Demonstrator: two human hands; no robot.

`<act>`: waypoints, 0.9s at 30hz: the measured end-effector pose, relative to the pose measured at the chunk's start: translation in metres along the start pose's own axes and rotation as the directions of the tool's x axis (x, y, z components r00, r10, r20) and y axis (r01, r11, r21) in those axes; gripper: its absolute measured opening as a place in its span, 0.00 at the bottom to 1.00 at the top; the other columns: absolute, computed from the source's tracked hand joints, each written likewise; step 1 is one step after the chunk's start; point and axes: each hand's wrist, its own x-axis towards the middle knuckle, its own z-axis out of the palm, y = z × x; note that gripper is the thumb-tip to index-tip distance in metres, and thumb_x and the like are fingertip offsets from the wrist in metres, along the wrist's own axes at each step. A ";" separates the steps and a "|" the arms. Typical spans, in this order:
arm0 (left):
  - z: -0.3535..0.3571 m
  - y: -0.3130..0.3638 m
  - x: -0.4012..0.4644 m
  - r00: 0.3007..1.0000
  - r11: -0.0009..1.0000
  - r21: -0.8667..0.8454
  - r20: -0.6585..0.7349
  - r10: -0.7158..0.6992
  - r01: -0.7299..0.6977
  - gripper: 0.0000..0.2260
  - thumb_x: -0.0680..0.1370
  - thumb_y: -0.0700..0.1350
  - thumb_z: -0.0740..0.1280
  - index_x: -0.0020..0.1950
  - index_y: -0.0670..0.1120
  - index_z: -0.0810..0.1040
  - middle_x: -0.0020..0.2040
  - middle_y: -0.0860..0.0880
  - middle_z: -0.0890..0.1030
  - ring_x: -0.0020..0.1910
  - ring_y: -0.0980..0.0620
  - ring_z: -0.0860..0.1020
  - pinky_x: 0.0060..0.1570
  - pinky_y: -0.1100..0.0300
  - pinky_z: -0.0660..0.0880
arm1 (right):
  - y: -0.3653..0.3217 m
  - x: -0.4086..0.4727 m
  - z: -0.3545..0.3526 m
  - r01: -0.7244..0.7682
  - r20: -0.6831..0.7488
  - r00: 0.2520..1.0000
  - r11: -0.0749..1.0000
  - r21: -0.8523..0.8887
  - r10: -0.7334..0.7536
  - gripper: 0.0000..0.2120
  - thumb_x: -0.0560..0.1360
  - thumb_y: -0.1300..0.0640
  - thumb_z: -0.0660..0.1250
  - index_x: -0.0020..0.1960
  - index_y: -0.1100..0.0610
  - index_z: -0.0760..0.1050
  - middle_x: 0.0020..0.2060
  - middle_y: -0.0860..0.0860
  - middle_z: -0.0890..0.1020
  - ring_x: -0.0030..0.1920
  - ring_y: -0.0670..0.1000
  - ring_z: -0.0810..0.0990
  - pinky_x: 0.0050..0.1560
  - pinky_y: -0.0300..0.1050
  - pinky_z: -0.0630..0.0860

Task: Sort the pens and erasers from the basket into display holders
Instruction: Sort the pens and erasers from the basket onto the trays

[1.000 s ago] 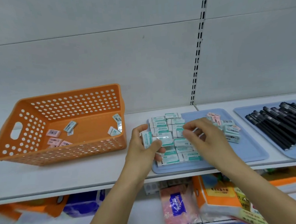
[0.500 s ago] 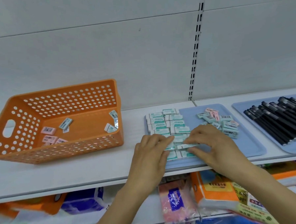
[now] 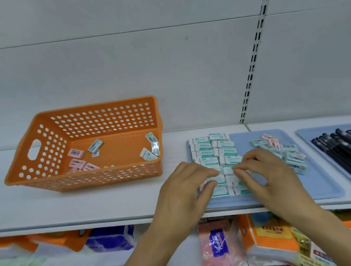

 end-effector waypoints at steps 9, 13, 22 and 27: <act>-0.127 -0.049 -0.010 0.922 0.985 0.143 -0.385 -0.034 0.096 0.11 0.78 0.48 0.65 0.57 0.48 0.81 0.53 0.55 0.80 0.55 0.59 0.75 0.56 0.60 0.73 | -0.097 0.085 0.027 0.177 -0.056 0.984 0.960 0.216 -0.168 0.05 0.77 0.55 0.67 0.47 0.51 0.81 0.39 0.42 0.79 0.41 0.46 0.78 0.46 0.47 0.74; -0.198 -0.120 -0.016 0.780 0.791 0.303 -0.538 -0.319 0.532 0.21 0.78 0.50 0.68 0.70 0.49 0.70 0.65 0.47 0.75 0.65 0.48 0.69 0.62 0.46 0.69 | -0.135 0.119 0.043 0.252 0.014 0.965 0.937 0.240 -0.263 0.05 0.75 0.59 0.70 0.49 0.53 0.82 0.41 0.44 0.80 0.41 0.44 0.77 0.45 0.37 0.73; -0.218 -0.191 -0.036 0.666 0.711 -0.125 -0.267 -0.696 0.693 0.07 0.83 0.52 0.58 0.61 0.59 0.69 0.52 0.57 0.80 0.45 0.60 0.80 0.41 0.62 0.76 | -0.192 0.174 0.118 0.110 0.744 0.668 0.991 -0.080 -0.014 0.24 0.69 0.43 0.74 0.63 0.46 0.75 0.54 0.41 0.79 0.53 0.44 0.78 0.58 0.45 0.76; -0.213 -0.192 -0.049 0.712 0.772 -0.173 -0.306 -0.633 0.612 0.09 0.82 0.54 0.57 0.62 0.61 0.68 0.47 0.67 0.78 0.42 0.65 0.81 0.39 0.68 0.76 | -0.207 0.185 0.153 0.113 0.853 0.519 0.984 -0.136 0.059 0.26 0.67 0.45 0.76 0.62 0.49 0.76 0.51 0.43 0.80 0.50 0.46 0.79 0.55 0.46 0.77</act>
